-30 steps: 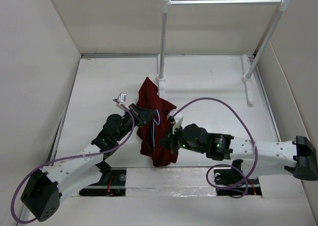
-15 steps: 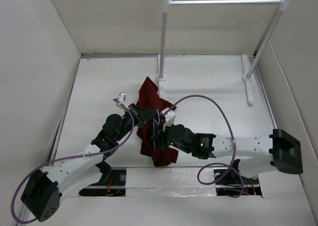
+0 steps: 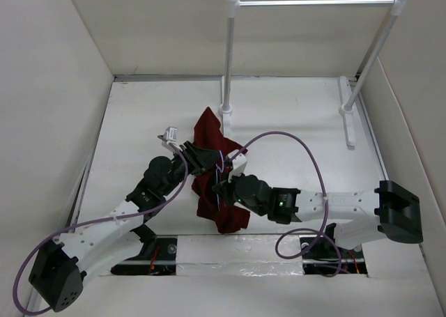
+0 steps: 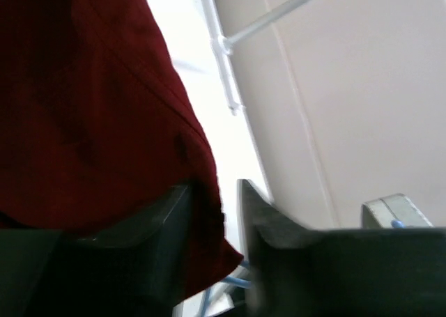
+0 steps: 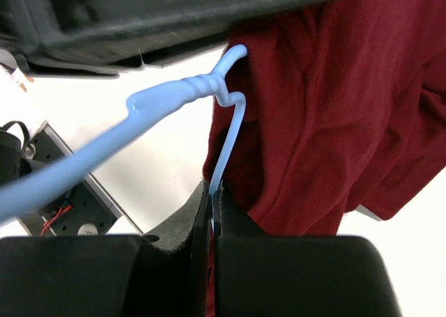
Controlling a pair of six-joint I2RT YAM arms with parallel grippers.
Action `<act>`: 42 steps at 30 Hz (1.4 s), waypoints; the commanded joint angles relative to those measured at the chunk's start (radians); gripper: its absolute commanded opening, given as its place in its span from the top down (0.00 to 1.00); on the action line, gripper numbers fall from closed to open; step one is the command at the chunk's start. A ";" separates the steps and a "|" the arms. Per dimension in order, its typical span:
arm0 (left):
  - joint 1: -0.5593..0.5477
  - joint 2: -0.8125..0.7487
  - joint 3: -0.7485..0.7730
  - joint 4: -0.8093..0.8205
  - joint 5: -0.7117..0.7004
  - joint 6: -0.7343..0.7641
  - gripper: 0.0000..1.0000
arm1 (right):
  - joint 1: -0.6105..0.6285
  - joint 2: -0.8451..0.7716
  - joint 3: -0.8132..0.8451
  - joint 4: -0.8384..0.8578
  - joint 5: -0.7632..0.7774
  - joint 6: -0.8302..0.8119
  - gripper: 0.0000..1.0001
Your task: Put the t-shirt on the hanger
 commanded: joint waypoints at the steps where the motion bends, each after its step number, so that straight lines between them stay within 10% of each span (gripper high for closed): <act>1: 0.002 -0.019 0.100 -0.072 -0.103 0.118 0.61 | 0.002 -0.056 -0.020 0.037 0.049 0.028 1.00; 13: 0.110 0.105 0.277 -0.120 -0.291 0.231 0.27 | 0.002 -0.138 -0.069 0.020 -0.026 0.034 1.00; 23: 0.354 0.309 0.156 0.284 0.028 0.276 0.57 | 0.002 -0.187 -0.078 0.025 -0.079 0.025 1.00; 29: 0.354 0.390 0.108 0.466 0.181 0.397 0.35 | 0.002 -0.191 -0.075 0.025 -0.121 0.023 1.00; 42: 0.354 0.565 0.166 0.587 0.234 0.405 0.38 | 0.002 -0.242 -0.061 0.010 -0.176 0.014 1.00</act>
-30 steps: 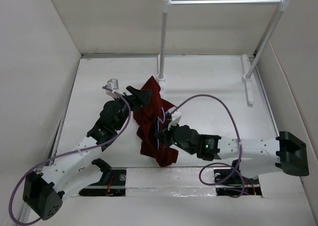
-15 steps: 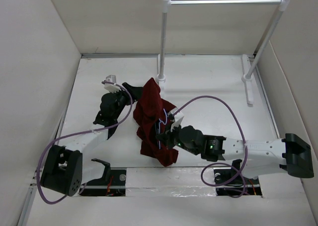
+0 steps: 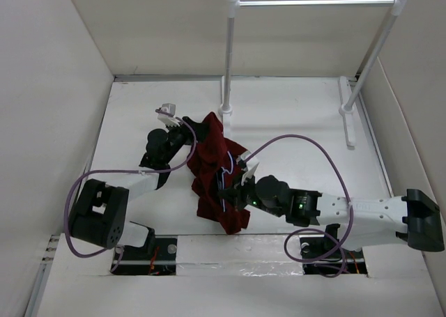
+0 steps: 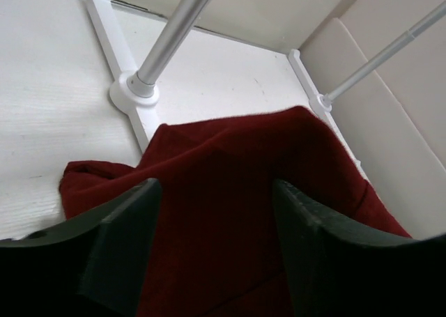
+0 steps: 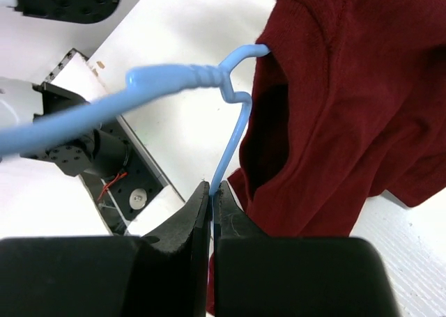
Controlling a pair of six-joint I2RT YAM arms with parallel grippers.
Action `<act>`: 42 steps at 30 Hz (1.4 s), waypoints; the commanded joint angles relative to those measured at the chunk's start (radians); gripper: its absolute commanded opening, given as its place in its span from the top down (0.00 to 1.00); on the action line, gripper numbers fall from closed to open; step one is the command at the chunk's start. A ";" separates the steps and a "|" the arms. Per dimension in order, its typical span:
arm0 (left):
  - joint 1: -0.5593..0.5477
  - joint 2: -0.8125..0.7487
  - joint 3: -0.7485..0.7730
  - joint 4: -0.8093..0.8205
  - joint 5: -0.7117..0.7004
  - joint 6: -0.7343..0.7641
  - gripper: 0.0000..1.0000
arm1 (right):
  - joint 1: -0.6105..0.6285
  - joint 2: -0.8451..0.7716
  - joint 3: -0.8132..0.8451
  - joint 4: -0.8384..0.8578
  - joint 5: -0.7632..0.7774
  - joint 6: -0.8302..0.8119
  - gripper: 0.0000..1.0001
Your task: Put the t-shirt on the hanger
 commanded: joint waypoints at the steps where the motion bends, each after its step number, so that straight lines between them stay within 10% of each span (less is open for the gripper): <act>1: 0.003 0.009 0.044 0.133 0.042 0.001 0.42 | -0.007 -0.045 0.024 0.034 -0.023 -0.011 1.00; 10: 0.003 0.046 0.085 0.179 0.128 -0.028 1.00 | -0.030 -0.122 0.013 0.004 -0.065 -0.012 1.00; 27: 0.003 -0.054 0.070 0.110 0.020 -0.004 1.00 | -0.061 -0.266 0.049 -0.199 -0.236 -0.032 1.00; 34: 0.014 -0.055 -0.004 0.168 0.066 -0.004 0.45 | -0.119 -0.307 0.076 -0.266 -0.282 -0.037 1.00; 42: 0.049 0.026 -0.042 0.279 0.194 -0.087 0.23 | -0.185 -0.357 0.084 -0.266 -0.399 -0.050 1.00</act>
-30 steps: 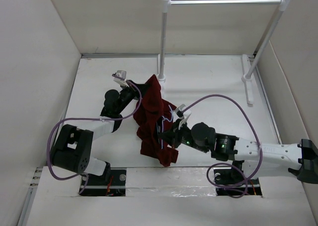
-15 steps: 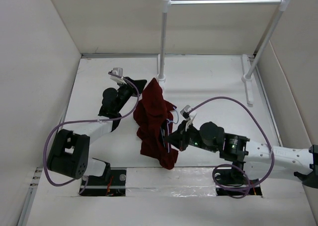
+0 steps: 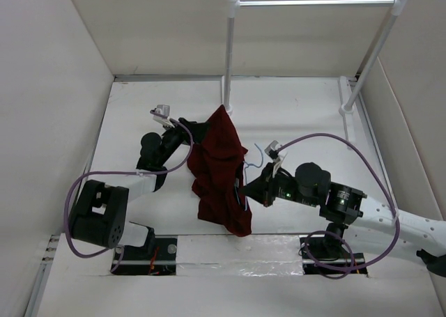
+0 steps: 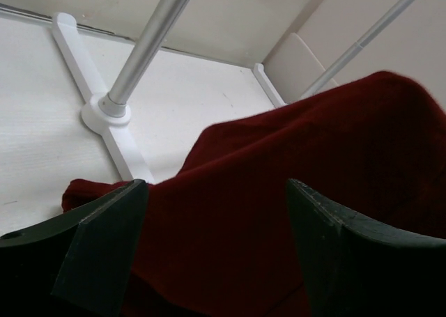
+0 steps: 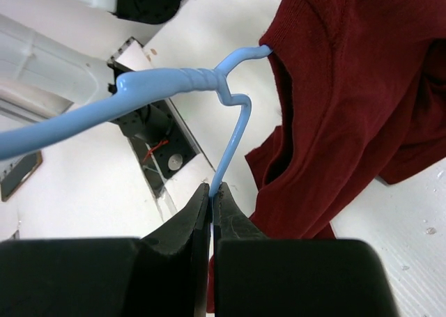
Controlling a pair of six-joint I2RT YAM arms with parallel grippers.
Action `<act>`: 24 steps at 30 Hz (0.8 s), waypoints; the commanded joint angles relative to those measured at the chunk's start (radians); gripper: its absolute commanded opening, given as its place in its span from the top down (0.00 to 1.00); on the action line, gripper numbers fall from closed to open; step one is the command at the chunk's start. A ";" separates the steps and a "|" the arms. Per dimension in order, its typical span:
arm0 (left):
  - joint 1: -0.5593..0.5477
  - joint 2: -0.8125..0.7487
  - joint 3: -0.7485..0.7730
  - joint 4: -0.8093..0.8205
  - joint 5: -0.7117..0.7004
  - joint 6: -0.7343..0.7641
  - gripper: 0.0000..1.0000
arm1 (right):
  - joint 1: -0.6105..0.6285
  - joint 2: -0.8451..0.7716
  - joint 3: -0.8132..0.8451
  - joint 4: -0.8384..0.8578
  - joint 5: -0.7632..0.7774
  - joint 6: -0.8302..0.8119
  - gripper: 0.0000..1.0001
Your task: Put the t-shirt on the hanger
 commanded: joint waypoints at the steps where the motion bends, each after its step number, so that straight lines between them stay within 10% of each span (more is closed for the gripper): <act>1: 0.008 0.042 -0.012 0.188 0.104 -0.045 0.25 | -0.027 -0.014 0.058 0.040 -0.079 -0.029 1.00; 19: 0.008 0.099 0.098 0.132 0.131 0.177 0.18 | -0.038 0.012 0.073 0.073 -0.182 -0.026 1.00; 24: 0.008 0.128 0.127 0.122 0.165 0.190 0.32 | -0.038 0.006 0.069 0.080 -0.193 -0.017 1.00</act>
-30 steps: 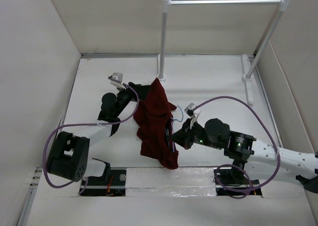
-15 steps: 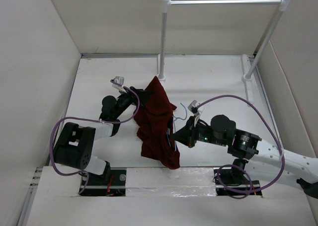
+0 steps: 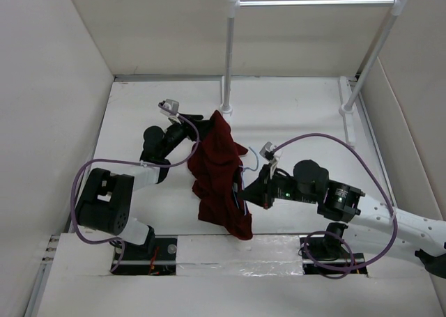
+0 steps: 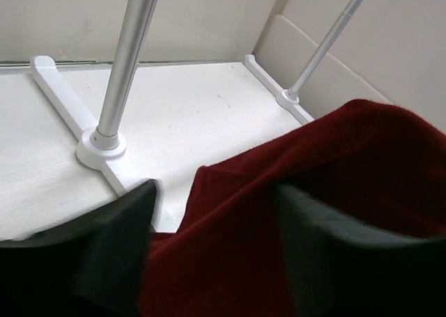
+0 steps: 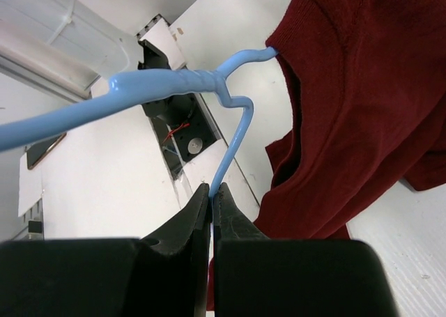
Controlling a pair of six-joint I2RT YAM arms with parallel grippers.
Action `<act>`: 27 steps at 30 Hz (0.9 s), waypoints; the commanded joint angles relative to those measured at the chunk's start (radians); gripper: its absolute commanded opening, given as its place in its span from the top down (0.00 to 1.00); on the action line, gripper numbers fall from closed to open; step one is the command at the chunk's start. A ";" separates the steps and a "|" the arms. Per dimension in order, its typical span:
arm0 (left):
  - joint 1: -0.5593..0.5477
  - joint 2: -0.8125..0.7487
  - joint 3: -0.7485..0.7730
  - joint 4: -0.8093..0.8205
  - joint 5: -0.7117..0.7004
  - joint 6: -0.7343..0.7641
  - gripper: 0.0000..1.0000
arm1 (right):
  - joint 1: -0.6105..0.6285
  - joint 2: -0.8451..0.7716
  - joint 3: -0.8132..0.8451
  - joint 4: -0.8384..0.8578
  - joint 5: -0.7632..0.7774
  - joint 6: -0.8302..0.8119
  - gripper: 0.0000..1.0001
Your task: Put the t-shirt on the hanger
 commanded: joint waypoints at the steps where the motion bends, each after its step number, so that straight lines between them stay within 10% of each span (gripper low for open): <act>1: 0.002 0.019 0.041 0.055 0.051 0.035 0.47 | -0.002 -0.017 0.057 0.079 -0.042 -0.007 1.00; 8: 0.002 0.007 0.038 0.092 0.067 -0.014 0.99 | -0.002 -0.028 0.061 0.076 -0.045 -0.005 1.00; 27: 0.002 -0.128 -0.094 -0.031 -0.200 -0.077 1.00 | -0.060 -0.115 0.118 -0.052 -0.014 -0.047 1.00</act>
